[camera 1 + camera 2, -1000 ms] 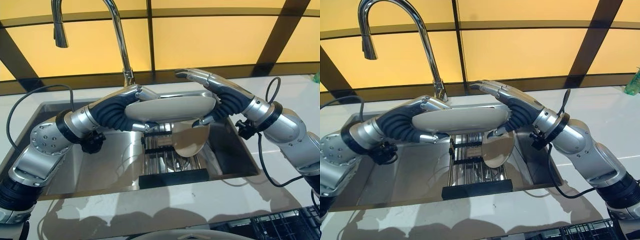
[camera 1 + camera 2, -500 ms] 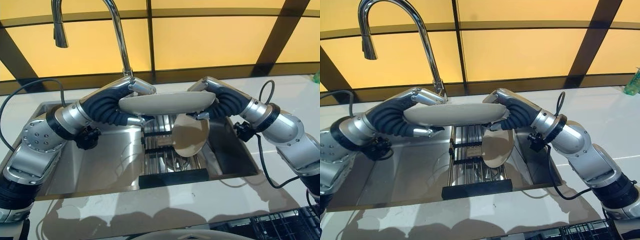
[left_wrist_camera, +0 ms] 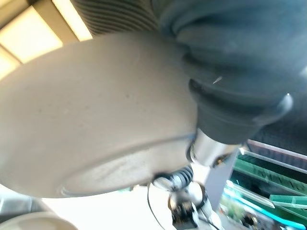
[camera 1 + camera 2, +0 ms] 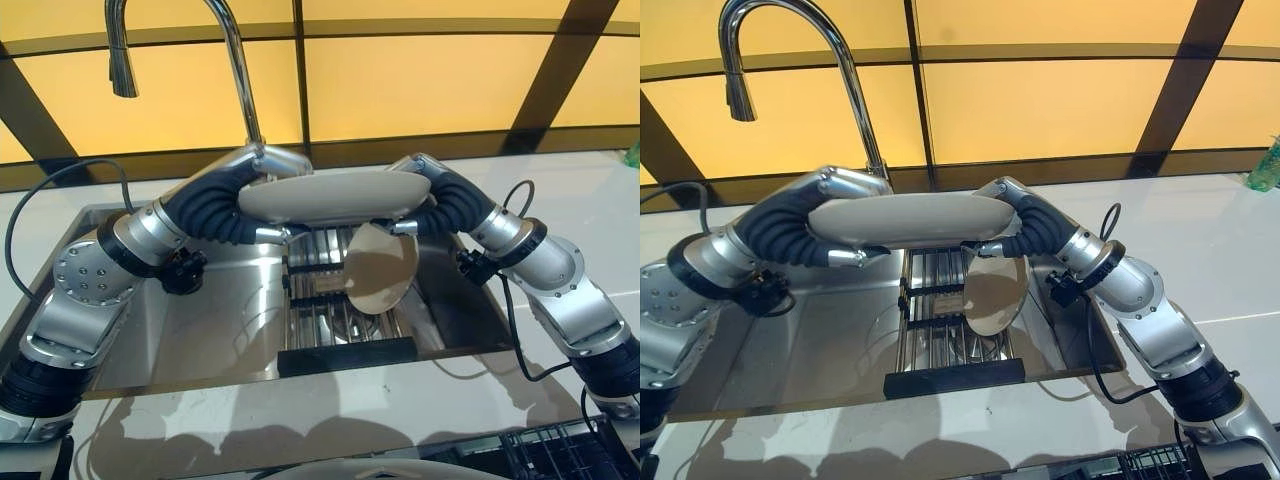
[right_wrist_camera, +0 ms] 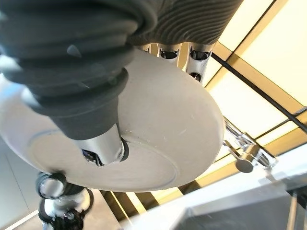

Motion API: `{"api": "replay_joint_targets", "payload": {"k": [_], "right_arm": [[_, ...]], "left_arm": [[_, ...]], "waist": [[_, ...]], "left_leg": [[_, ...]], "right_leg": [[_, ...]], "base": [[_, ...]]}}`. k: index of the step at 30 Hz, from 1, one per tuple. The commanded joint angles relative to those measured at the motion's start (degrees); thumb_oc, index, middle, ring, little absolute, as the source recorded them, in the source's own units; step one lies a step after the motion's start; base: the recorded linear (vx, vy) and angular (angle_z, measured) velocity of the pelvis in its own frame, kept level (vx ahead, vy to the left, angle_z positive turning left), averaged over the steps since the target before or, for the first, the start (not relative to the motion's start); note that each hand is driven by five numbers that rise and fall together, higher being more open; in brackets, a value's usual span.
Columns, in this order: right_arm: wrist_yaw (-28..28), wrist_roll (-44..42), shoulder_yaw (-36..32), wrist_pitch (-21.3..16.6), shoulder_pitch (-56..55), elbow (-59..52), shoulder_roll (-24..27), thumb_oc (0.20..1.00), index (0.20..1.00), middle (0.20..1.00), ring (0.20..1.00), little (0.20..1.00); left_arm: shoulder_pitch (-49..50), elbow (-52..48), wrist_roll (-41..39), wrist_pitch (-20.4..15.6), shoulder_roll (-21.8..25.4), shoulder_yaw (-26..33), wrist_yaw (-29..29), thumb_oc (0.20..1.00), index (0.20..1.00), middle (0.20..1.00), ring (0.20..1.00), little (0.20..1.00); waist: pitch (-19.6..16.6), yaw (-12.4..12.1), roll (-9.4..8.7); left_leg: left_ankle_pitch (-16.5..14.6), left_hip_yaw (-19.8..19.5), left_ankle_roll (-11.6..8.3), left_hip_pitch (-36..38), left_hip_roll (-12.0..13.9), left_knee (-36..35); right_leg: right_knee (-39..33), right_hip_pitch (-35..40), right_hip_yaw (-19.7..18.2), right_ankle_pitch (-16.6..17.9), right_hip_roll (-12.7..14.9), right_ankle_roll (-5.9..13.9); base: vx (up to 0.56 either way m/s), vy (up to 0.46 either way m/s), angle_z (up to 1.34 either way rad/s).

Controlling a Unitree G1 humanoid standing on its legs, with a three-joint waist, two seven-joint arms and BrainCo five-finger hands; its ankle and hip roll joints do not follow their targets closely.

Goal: Pick up plates and place into dishwasher.

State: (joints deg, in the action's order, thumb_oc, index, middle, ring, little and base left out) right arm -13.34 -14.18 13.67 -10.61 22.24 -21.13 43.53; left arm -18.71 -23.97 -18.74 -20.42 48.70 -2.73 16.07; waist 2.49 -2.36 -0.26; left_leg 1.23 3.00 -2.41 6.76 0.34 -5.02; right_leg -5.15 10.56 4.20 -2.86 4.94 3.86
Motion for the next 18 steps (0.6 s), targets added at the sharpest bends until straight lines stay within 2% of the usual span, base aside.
{"api": "replay_joint_targets", "payload": {"k": [1, 2, 6, 11, 14, 16, 18], "right_arm": [[5.08, -1.6, -6.63, -4.37, -0.97, 0.42, -1.87, 0.2, 0.2, 0.2, 0.2, 0.2], [5.22, -0.34, -8.69, -4.61, -2.29, 0.11, -2.17, 0.2, 0.2, 0.2, 0.2, 0.2], [5.85, 0.68, -11.92, -4.38, -4.24, -0.92, -2.28, 0.2, 0.2, 0.2, 0.2, 0.2], [6.85, 1.26, -14.96, -4.12, -6.46, -1.21, -2.26, 0.2, 0.2, 0.2, 0.2, 0.2], [7.1, 1.39, -16.36, -4.16, -7.57, -0.66, -1.87, 0.2, 0.2, 0.2, 0.2, 0.2], [7.03, 1.67, -17.12, -4.33, -8.3, -0.29, -1.64, 0.2, 0.2, 0.2, 0.2, 0.2], [7.74, 1.86, -17.61, -4.32, -8.78, 0.08, -1.32, 0.2, 0.2, 0.2, 0.2, 0.2]], "left_arm": [[-1.01, 3.53, 1.12, -2.78, -2.0, 4.05, -9.87, 1.0, 1.0, 1.0, 1.0, 1.0], [0.66, 4.18, 0.49, -3.76, -3.16, 6.43, -13.45, 1.0, 1.0, 1.0, 1.0, 1.0], [3.84, 4.27, -0.18, -4.9, -5.11, 9.86, -16.83, 1.0, 1.0, 1.0, 1.0, 1.0], [6.46, 4.15, 0.61, -5.71, -7.17, 11.24, -17.94, 1.0, 1.0, 1.0, 1.0, 1.0], [7.12, 4.1, 0.75, -6.61, -7.41, 11.83, -18.48, 1.0, 1.0, 1.0, 1.0, 1.0], [7.57, 4.22, 0.68, -7.53, -7.6, 12.33, -18.71, 1.0, 1.0, 1.0, 1.0, 1.0], [8.47, 3.81, 1.49, -8.3, -7.63, 13.4, -19.37, 1.0, 1.0, 1.0, 1.0, 1.0]], "waist": [[-4.99, -0.01, -0.47], [-4.94, 0.14, -0.62], [-4.85, 0.58, -0.85], [-4.36, 1.63, -1.34], [-3.98, 2.05, -1.88], [-3.42, 1.87, -2.34], [-2.63, 1.23, -2.99]], "left_leg": [[-5.18, -0.88, 1.42, -1.04, -0.6, 1.46], [-5.17, -0.79, 1.35, -1.11, -0.46, 1.63], [-5.38, -0.55, 1.12, -1.18, -0.22, 2.15], [-6.47, 0.5, 0.76, -1.32, 0.23, 4.6], [-8.39, 0.86, 0.32, -1.97, 0.04, 8.63], [-9.42, -0.32, 0.18, -3.7, -0.69, 12.45], [-10.72, -4.18, 0.6, -5.15, -2.18, 15.8]], "right_leg": [[2.92, -4.1, 0.01, -0.37, -0.95, 1.28], [2.93, -4.15, -0.12, -0.41, -1.18, 1.07], [2.99, -4.35, -0.66, -0.41, -1.65, 0.78], [3.06, -4.54, -1.72, -0.27, -2.16, 0.29], [3.06, -4.24, -2.24, -0.42, -2.18, -0.07], [3.52, -4.45, -2.76, -0.02, -2.07, -0.38], [4.57, -4.96, -3.88, 0.26, -1.92, -0.64]], "base": [[-0.02, -0.071, -0.01], [-0.01, -0.054, -0.02], [-0.01, -0.062, -0.05], [-0.01, -0.077, -0.11], [0.0, -0.065, -0.09], [-0.03, -0.05, -0.14], [-0.02, -0.012, -0.31]]}}
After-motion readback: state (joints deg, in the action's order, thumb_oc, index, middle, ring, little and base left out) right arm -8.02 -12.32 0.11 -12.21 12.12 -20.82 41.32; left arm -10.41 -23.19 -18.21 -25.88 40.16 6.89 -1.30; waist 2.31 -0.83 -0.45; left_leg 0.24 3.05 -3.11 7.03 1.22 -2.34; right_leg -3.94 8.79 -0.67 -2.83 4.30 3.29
